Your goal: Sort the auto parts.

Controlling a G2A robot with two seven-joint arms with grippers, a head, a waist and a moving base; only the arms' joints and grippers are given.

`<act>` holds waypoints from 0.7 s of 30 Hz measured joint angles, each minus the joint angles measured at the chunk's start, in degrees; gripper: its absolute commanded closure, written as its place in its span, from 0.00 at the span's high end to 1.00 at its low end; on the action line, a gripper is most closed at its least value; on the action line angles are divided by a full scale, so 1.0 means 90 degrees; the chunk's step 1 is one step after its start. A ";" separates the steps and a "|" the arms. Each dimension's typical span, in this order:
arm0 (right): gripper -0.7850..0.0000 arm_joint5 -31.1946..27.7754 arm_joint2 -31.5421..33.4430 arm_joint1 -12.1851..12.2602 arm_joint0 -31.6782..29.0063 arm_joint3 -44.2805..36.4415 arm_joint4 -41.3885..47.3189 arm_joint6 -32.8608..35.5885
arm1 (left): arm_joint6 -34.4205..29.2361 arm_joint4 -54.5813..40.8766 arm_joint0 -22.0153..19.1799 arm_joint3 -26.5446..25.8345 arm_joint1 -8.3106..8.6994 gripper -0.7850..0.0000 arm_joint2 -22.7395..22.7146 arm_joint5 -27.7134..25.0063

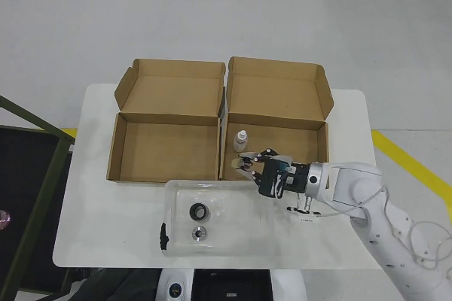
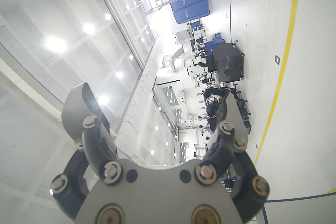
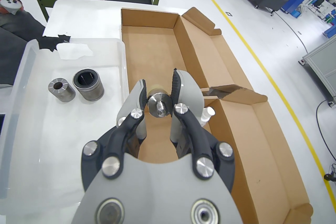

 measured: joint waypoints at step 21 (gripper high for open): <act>0.00 -0.0267 -0.0540 -0.0151 0.1058 0.1847 -0.0744 0.0277 | 0.0000 0.0000 0.0000 0.0000 0.0000 1.00 0.0000 0.0000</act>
